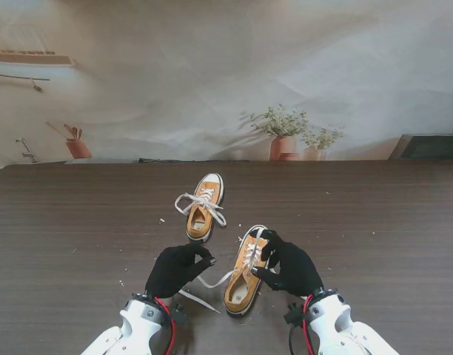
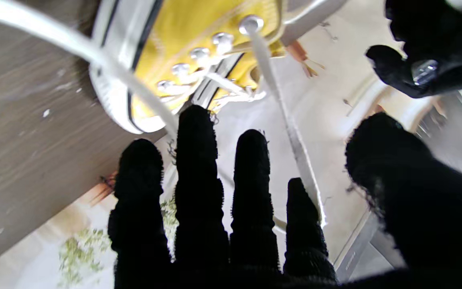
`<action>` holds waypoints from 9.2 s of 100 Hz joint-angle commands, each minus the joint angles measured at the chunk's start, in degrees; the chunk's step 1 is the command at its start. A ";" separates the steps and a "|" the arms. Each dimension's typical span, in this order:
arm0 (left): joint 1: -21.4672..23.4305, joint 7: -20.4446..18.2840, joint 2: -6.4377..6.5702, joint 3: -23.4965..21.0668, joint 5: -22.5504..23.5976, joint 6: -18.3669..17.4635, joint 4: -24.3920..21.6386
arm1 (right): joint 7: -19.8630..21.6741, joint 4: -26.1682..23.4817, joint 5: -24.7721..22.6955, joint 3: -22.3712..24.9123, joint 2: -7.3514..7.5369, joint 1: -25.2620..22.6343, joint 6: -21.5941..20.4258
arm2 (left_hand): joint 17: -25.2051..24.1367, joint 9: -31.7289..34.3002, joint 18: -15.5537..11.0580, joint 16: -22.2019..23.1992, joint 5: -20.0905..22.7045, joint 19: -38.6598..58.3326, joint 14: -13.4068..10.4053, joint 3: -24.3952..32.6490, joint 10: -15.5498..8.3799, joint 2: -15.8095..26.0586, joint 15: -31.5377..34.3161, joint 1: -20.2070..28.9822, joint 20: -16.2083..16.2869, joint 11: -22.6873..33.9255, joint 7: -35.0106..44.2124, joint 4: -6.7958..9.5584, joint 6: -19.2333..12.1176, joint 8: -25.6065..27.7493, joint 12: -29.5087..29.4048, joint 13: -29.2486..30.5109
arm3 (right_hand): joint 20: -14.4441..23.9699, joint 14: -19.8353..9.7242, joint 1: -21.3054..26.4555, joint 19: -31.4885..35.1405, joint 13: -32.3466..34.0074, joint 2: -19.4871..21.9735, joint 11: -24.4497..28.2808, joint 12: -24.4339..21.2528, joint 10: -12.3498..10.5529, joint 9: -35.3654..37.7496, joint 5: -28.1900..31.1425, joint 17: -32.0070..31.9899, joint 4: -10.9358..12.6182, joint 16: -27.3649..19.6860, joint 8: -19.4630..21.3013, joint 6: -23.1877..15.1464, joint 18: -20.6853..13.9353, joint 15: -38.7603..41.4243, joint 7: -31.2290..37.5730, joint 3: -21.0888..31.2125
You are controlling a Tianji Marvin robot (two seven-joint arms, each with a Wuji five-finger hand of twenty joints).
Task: Tie the shoelaces into a bow on the shoes
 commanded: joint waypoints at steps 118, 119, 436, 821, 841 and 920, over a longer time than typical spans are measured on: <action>-5.45 -7.46 1.30 -4.48 0.99 -0.73 -7.21 | 4.44 0.85 43.95 -3.77 -5.82 2.27 -3.01 | 2.20 2.13 -13.11 0.75 -1.68 14.30 0.54 -3.96 1.05 2.59 3.07 1.73 -1.51 2.46 0.69 1.01 -5.57 -0.95 0.65 2.48 | 0.03 -0.42 10.71 10.75 23.69 -8.92 13.06 -1.09 -0.71 23.96 26.72 15.09 -7.11 2.90 3.82 -1.81 4.12 12.04 1.76 9.25; -5.54 -7.53 1.31 -4.47 0.97 -0.78 -7.25 | 4.50 0.89 43.85 -3.79 -5.80 2.33 -3.00 | 2.20 2.12 -13.11 0.75 -1.70 14.30 0.54 -3.98 1.03 2.61 3.07 1.71 -1.52 2.45 0.68 1.00 -5.58 -0.95 0.65 2.48 | 0.58 -0.61 10.39 11.60 23.54 -8.50 13.94 -0.24 -0.52 23.79 26.99 15.30 -6.88 3.29 3.85 -1.95 3.98 13.56 1.85 9.41; -13.37 -7.20 0.14 1.92 -4.34 -8.48 10.99 | 9.75 4.73 30.41 -4.38 -3.28 7.95 -6.49 | -49.59 -39.19 2.57 -1.84 -12.91 -40.29 -0.24 -2.53 0.07 3.71 -55.16 4.69 -10.90 -48.07 -7.73 1.87 -19.09 2.42 -4.51 -38.88 | 4.85 2.05 5.67 13.68 21.16 -4.27 12.85 8.54 0.72 25.84 48.29 15.15 -9.76 1.57 -3.67 -5.94 5.43 17.54 19.32 1.26; 14.10 -12.71 4.55 -11.06 12.75 -0.73 -10.29 | -0.49 5.26 16.74 -6.05 -4.36 9.71 -2.43 | -59.85 -59.96 -4.21 -1.98 -31.74 -50.81 -1.24 -11.05 1.56 9.49 -64.46 -13.26 -10.48 -57.68 -34.99 4.23 -8.68 -2.91 -14.05 -53.39 | 4.58 -0.29 9.92 22.09 23.79 -2.92 19.59 15.09 0.46 38.30 44.79 27.55 -9.37 8.57 7.73 -4.20 8.67 34.70 16.97 3.52; 9.77 -6.63 2.35 -8.78 4.33 -2.11 -3.73 | -0.26 4.36 16.35 -5.81 -4.20 9.26 -2.91 | -58.57 -54.46 -2.54 -0.95 -21.50 -50.25 -0.16 -8.40 2.46 5.82 -62.51 -11.32 -8.69 -54.14 -26.75 3.23 -10.26 1.44 -12.23 -51.47 | 4.47 -0.25 9.89 21.95 23.82 -3.04 19.50 15.10 0.47 38.30 44.78 27.43 -9.38 8.53 7.31 -4.20 8.69 34.48 17.03 3.45; -5.42 -9.72 -0.33 6.10 -13.52 -8.02 7.72 | -0.33 3.07 10.93 -5.78 -3.23 7.75 -5.49 | -57.08 -51.78 -1.72 0.35 -17.38 -47.24 -0.97 16.07 0.78 -10.65 -59.07 -21.66 -7.76 -50.27 -17.92 -2.91 -13.77 2.53 -10.02 -49.88 | 4.14 -0.22 9.79 21.61 23.84 -3.00 19.19 15.01 0.26 38.38 44.81 27.10 -9.34 8.47 6.32 -4.60 8.60 33.96 17.36 3.43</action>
